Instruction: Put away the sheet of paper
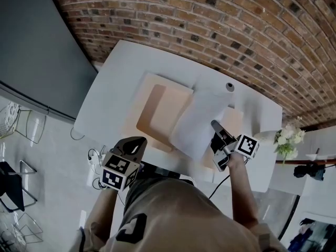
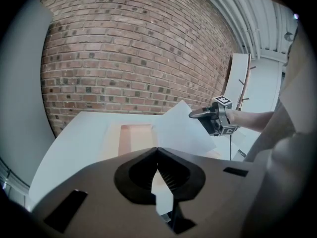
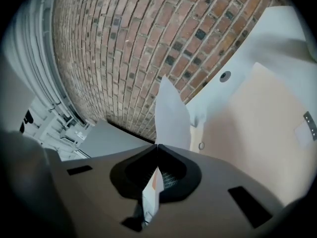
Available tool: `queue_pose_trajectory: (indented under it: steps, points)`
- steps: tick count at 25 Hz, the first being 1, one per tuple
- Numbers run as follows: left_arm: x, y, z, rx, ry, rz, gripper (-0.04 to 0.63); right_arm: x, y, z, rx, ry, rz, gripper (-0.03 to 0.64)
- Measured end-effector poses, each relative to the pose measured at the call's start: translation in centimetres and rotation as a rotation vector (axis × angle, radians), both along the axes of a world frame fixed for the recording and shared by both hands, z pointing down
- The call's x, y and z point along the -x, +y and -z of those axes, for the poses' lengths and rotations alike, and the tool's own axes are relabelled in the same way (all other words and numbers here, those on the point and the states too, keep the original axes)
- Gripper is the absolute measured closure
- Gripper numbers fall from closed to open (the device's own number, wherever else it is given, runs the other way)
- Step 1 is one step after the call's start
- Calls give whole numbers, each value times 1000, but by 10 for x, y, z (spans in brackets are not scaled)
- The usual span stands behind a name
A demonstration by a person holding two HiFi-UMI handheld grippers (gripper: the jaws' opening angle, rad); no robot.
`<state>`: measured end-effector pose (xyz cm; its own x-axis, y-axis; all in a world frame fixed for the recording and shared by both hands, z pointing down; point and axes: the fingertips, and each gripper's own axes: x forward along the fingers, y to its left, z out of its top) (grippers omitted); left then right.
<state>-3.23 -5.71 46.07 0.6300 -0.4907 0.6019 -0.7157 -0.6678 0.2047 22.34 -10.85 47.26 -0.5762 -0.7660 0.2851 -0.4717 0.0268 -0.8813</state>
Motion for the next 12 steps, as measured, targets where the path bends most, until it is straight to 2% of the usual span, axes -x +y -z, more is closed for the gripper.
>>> queue_pose_trajectory:
  steps: [5,12]
  points:
    - [3,2,0,0,-3,7,581,-5,7,-28,63,84,26,594]
    - [4,3,0,-1,-4,7,581,-3,16,-48,121,66,21,594]
